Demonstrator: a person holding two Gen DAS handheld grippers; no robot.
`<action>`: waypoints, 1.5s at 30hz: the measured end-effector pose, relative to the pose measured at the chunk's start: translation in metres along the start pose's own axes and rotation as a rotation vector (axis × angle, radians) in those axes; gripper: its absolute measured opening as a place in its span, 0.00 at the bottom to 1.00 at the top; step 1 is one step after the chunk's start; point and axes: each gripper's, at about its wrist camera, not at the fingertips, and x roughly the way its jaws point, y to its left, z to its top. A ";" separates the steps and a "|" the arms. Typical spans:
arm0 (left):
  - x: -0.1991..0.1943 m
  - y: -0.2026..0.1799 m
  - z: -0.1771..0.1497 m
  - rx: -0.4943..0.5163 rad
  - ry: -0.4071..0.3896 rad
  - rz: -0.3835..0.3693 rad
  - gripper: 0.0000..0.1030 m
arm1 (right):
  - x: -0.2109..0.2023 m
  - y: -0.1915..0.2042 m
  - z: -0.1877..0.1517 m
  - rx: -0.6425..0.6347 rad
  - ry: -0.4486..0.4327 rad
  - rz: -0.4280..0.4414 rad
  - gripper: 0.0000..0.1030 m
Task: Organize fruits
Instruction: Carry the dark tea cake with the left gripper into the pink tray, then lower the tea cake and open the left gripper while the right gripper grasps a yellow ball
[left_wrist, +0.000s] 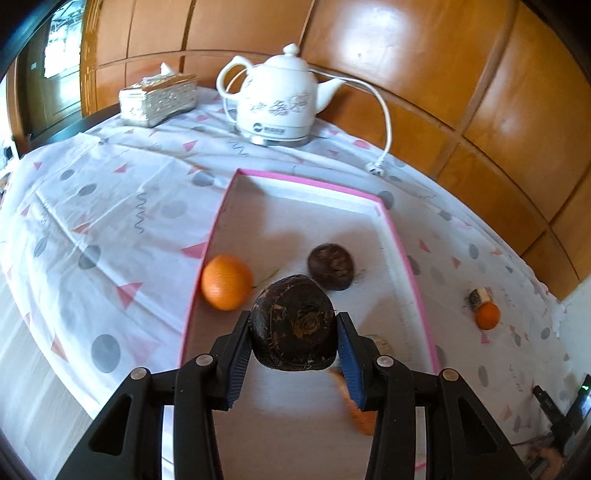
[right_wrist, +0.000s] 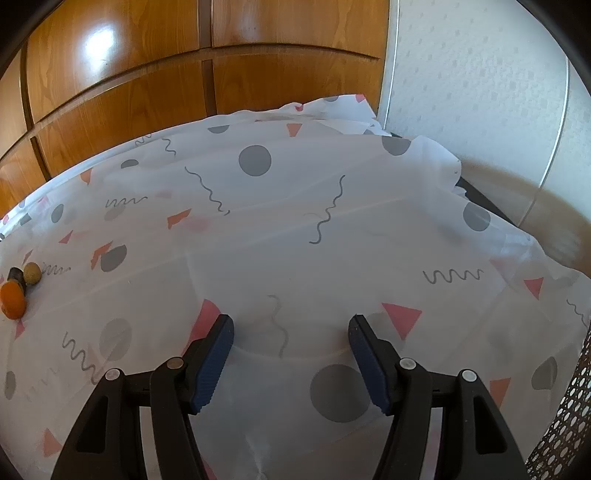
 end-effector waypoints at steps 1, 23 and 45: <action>0.001 0.002 -0.001 -0.003 0.001 0.004 0.43 | 0.000 0.002 0.002 -0.001 0.006 0.011 0.61; 0.021 0.017 -0.003 -0.038 0.035 0.049 0.43 | 0.008 0.158 0.062 -0.191 0.156 0.558 0.34; 0.023 0.016 0.007 -0.039 0.027 0.024 0.43 | 0.036 0.236 0.061 -0.307 0.286 0.638 0.25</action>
